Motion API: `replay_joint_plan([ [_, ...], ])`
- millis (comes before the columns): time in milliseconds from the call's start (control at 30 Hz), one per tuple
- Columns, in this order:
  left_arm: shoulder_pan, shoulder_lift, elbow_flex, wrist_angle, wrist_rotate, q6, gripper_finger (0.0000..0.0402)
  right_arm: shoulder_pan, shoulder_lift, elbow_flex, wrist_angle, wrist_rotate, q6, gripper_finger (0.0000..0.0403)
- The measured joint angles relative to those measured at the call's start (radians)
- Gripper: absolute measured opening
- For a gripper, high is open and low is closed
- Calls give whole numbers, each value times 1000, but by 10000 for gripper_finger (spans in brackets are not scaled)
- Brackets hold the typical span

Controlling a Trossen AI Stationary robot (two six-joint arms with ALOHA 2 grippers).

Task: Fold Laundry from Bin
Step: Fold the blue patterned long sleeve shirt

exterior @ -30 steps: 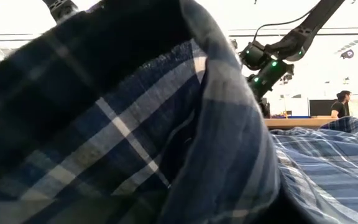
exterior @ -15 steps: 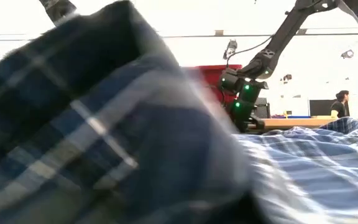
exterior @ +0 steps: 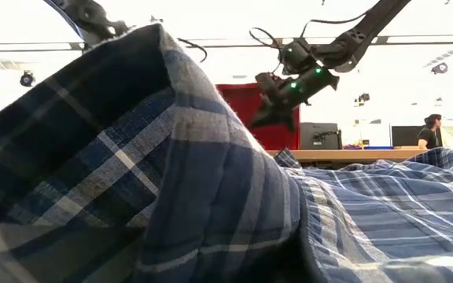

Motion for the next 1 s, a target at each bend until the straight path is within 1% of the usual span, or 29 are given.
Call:
replay_joint_plan([
  [67,1,49,1,23,7,1,203,45,47,0,49,-3,-4,9],
  [133,-4,98,0,16,11,1,203,84,111,33,50,-3,-2,9],
  [267,-33,181,-9,6,12,-1,203,111,247,177,35,8,2,9],
  [433,-47,223,-26,30,3,6,203,111,402,413,-154,-5,-34,9],
  [533,-48,221,-28,36,-10,6,203,107,477,552,-270,15,-65,9],
  [600,-48,211,-31,35,-20,5,203,99,521,627,-373,100,-65,9],
  [700,-47,194,-33,23,-24,4,203,87,546,711,-563,314,-67,9],
  [767,-47,179,-40,16,-26,7,203,78,536,750,-682,463,-75,9],
  [833,-47,169,-55,9,-27,8,203,65,516,767,-808,562,-77,9],
  [867,-46,164,-63,8,-27,7,203,56,502,768,-846,577,-77,9],
  [933,-46,156,-74,6,-27,7,203,48,473,759,-884,565,-76,9],
  [1000,-46,153,-84,9,-28,7,203,48,430,738,-861,475,-65,9],
])
